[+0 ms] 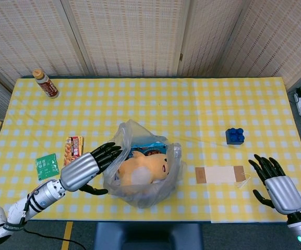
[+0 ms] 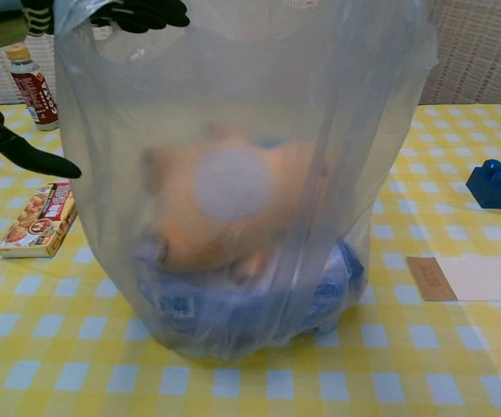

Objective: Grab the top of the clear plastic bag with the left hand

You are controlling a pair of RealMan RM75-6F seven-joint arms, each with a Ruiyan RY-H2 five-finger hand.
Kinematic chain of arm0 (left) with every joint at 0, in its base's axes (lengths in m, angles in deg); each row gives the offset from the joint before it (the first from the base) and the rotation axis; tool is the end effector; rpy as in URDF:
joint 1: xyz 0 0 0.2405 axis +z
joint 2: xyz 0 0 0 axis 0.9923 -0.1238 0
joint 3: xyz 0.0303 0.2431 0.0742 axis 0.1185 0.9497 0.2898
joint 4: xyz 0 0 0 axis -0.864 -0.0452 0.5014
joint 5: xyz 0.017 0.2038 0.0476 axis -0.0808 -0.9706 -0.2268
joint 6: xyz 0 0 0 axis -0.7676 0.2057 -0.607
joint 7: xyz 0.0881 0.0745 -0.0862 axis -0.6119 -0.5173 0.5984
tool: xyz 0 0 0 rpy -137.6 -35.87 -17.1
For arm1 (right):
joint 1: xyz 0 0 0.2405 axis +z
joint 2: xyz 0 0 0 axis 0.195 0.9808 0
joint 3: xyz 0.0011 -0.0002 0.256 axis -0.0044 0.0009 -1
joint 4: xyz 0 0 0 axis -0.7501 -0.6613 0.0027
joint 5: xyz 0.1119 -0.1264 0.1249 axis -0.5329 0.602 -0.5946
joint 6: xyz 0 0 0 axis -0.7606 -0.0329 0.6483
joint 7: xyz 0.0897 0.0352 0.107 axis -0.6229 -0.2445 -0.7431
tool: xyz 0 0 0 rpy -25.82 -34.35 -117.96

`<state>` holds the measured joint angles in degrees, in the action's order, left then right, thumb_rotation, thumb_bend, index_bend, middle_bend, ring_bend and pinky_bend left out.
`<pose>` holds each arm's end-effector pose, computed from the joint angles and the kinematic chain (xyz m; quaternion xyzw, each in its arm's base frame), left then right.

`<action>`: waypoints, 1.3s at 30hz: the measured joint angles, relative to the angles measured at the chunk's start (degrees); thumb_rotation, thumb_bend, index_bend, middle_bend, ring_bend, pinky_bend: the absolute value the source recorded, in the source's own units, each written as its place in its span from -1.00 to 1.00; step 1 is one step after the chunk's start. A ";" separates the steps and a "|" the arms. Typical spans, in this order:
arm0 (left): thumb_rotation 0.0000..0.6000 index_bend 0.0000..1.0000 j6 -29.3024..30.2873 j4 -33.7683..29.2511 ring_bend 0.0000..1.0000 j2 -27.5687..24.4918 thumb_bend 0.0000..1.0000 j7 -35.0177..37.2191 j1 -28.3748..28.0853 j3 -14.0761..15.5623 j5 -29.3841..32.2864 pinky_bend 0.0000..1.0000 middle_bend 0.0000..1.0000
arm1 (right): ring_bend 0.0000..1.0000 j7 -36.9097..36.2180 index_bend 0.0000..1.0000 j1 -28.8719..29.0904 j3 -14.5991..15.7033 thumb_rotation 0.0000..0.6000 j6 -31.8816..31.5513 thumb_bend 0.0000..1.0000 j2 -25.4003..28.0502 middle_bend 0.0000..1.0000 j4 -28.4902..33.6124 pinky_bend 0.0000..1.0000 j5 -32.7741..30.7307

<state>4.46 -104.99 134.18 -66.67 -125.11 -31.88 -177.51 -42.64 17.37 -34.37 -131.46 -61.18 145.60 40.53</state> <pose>-0.1095 0.2747 0.1056 -0.7928 -0.2797 -0.5159 0.1643 -0.3081 -0.1630 0.1450 0.6840 -0.3816 0.3388 0.5212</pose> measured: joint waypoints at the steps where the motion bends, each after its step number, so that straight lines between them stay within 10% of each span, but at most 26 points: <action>1: 1.00 -0.96 -0.36 -0.10 -1.00 0.12 -0.96 -0.17 -0.21 -0.03 0.07 -1.00 -0.80 | -1.00 -0.06 -1.00 -0.01 0.01 1.00 -0.04 -0.27 0.01 -1.00 -0.02 -1.00 0.01; 15: 1.00 -0.96 -3.12 -3.77 -0.94 -0.37 -0.96 -0.41 -2.63 -0.29 0.17 -1.00 -0.68 | -1.00 -0.72 -1.00 0.04 0.03 1.00 -0.11 -0.27 -0.05 -1.00 -0.52 -1.00 0.02; 39: 1.00 -0.95 -6.96 -6.88 -0.89 -4.72 -0.96 26.61 -11.17 0.51 -0.50 -1.00 -0.68 | -1.00 -1.34 -1.00 0.05 0.25 1.00 -0.60 -0.27 -0.33 -1.00 -0.84 -1.00 0.82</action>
<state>-2.50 -111.87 129.46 -40.06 -136.27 -31.37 -178.01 -43.98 17.43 -34.12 -132.06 -61.51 144.76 41.35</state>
